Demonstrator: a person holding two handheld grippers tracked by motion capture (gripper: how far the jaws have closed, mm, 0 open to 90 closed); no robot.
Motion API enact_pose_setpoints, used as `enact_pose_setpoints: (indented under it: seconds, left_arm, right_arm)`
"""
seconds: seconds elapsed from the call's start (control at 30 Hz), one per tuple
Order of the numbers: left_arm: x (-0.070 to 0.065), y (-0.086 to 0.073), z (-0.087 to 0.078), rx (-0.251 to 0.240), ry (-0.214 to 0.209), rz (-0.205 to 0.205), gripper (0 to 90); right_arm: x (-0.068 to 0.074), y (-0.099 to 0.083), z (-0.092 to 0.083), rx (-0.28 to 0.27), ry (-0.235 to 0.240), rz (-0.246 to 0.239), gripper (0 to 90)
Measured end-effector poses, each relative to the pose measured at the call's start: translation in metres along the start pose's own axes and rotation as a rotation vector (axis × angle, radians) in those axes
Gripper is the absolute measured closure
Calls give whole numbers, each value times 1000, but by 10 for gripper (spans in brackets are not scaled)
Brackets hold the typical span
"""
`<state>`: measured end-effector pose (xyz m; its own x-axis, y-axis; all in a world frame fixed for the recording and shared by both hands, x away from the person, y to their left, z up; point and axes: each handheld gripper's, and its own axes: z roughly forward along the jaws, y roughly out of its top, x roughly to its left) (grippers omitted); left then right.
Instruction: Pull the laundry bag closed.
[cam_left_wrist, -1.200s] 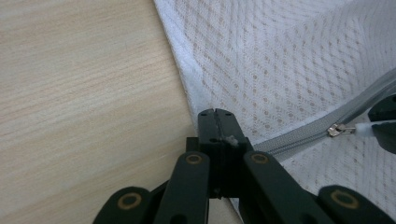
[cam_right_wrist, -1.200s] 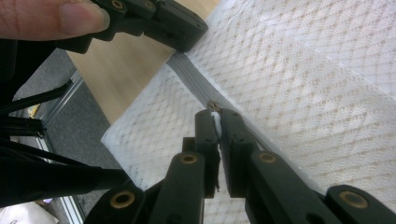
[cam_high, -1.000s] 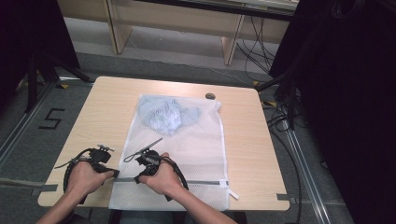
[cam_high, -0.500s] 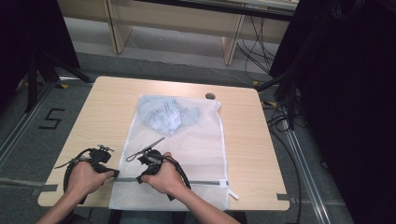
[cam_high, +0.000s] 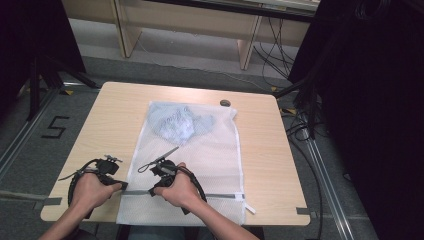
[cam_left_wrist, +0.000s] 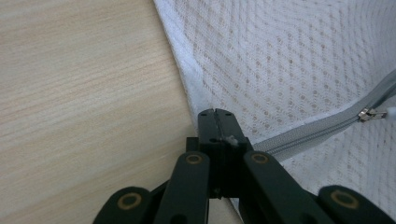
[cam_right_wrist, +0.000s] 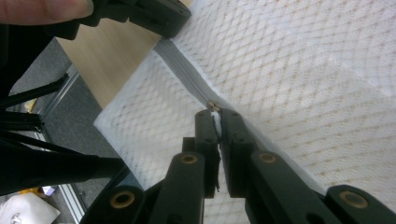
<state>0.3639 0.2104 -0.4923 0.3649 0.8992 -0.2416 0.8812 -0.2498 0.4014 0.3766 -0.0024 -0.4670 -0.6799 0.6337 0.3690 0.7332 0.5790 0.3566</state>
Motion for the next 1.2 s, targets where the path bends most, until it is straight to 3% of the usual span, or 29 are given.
enact_pose_setpoints:
  seconds: [0.13,0.2,0.23,0.3,0.33,0.43,0.57,0.73,0.8,0.93,1.03,1.2]
  left_arm:
    - [0,0,0,-1,0,-1,899]
    - [0,0,0,-2,-1,0,899]
    - [0,0,0,-1,0,0,899]
    - [0,0,0,0,0,0,899]
    - [1,0,0,-1,2,21,899]
    - [-1,0,0,0,4,-2,899]
    - [-1,0,1,-9,2,-8,899]
    - [0,0,0,-1,1,-1,899]
    - [0,0,0,-1,1,-2,899]
    - [0,0,0,-1,0,-1,899]
    - [0,0,0,-1,0,-1,899]
    - [0,0,0,-1,1,-1,899]
  right_arm:
    - [0,-1,-2,3,8,16,872]
    - [-3,-1,-2,-1,0,-23,871]
    - [-2,-1,-2,3,3,6,871]
    - [-2,-1,-3,6,0,3,871]
    - [-2,-2,-2,-4,4,7,871]
    - [-2,-2,-3,4,15,20,871]
    - [-4,-2,-4,10,1,1,872]
    - [-4,-3,-5,13,2,21,871]
    - [-7,-3,-5,8,-1,-7,871]
    - [-6,-4,-6,18,-5,21,872]
    - [-8,-4,-7,14,-1,9,871]
    - [-8,-6,-8,20,3,30,871]
